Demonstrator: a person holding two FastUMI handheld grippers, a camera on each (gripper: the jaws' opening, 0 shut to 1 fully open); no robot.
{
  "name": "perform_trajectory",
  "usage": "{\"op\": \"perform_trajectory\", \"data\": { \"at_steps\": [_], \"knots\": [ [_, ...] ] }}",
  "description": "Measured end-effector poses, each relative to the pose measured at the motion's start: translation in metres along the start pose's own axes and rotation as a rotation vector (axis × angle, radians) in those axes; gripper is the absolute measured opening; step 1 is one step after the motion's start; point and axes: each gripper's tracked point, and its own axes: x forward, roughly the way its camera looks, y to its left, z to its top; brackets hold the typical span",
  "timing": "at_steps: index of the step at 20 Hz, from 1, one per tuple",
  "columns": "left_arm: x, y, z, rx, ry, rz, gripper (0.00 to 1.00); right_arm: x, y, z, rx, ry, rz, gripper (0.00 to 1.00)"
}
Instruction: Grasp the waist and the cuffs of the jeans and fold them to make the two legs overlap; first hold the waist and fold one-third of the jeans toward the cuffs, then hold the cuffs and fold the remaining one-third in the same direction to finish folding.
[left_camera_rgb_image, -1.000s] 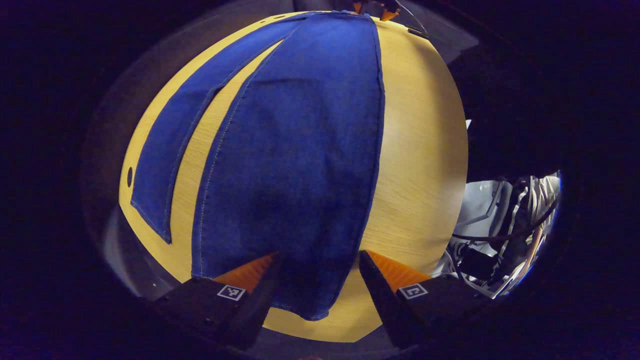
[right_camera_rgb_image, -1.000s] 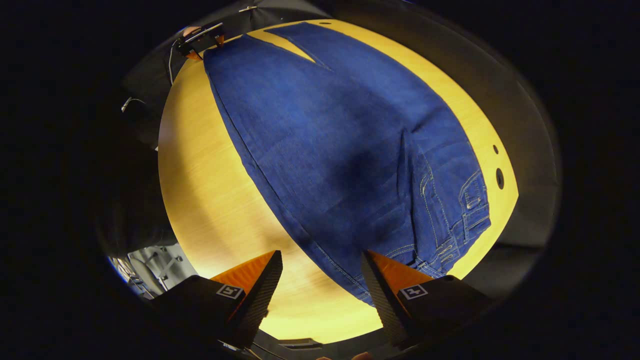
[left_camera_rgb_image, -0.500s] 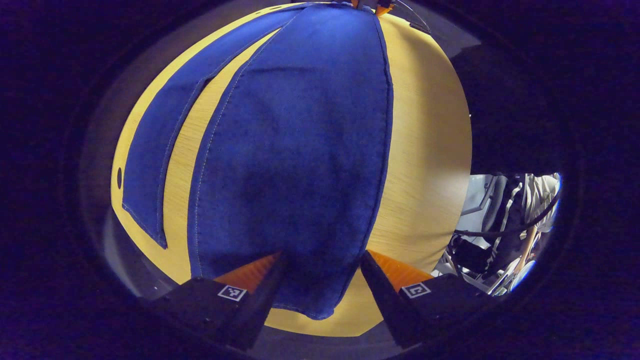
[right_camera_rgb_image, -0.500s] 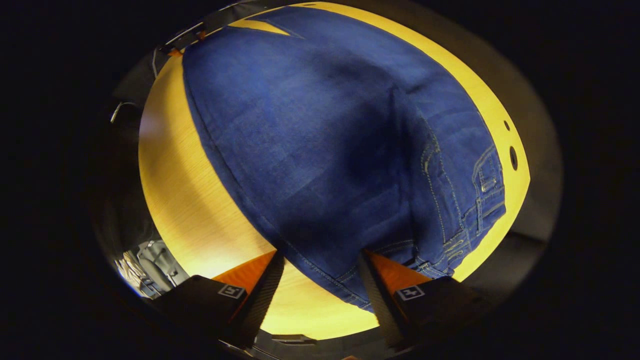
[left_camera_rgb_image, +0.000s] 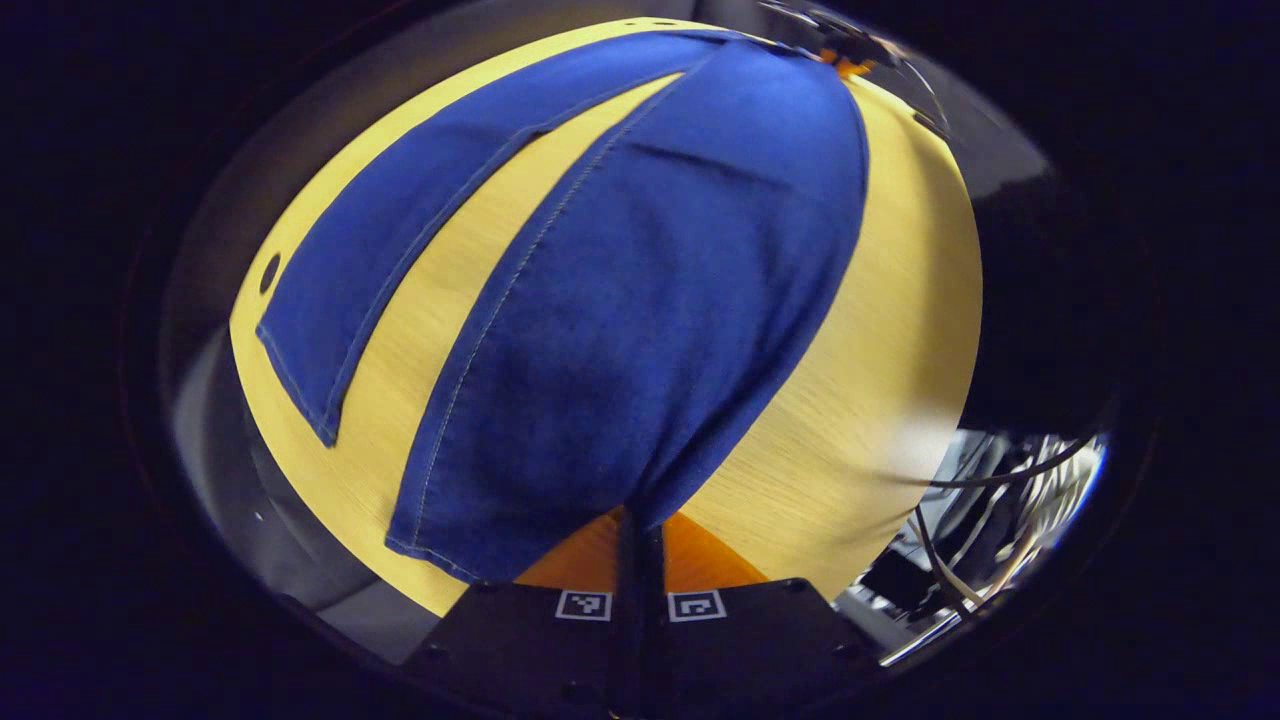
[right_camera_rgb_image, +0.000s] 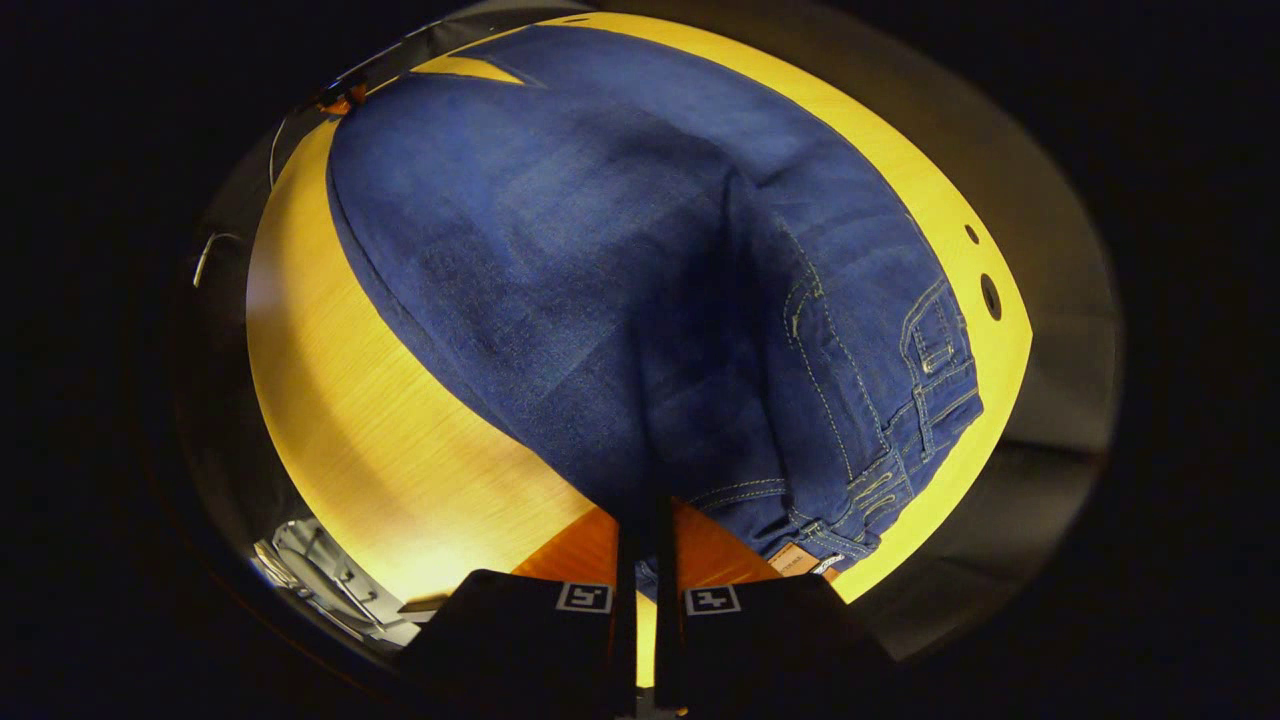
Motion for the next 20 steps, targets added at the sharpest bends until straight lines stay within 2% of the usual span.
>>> {"op": "perform_trajectory", "data": {
  "at_steps": [2,4,8,11,13,17,20],
  "knots": [
    [-0.005,-0.007,0.004,-0.085,0.023,-0.049,0.06,-0.005,-0.003,0.001,0.047,-0.005,0.005,0.11],
    [-0.01,-0.002,0.007,-0.089,0.01,-0.066,0.06,-0.017,-0.005,0.006,0.091,-0.052,0.014,0.11],
    [-0.048,0.005,0.02,-0.121,0.01,-0.116,0.06,-0.061,-0.02,0.028,0.305,-0.198,0.045,0.11],
    [-0.087,0.032,0.055,-0.141,-0.063,-0.101,0.06,-0.101,-0.045,0.049,0.387,-0.313,0.025,0.11],
    [-0.106,0.045,0.08,-0.23,-0.149,-0.086,0.06,-0.119,-0.062,0.067,0.456,-0.376,0.021,0.11],
    [-0.127,0.106,0.118,-0.418,-0.263,-0.024,0.06,-0.127,-0.104,0.101,0.52,-0.445,-0.006,0.1],
    [-0.122,0.166,0.141,-0.55,-0.324,0.074,0.06,-0.112,-0.147,0.14,0.624,-0.512,-0.036,0.11]
  ]
}}
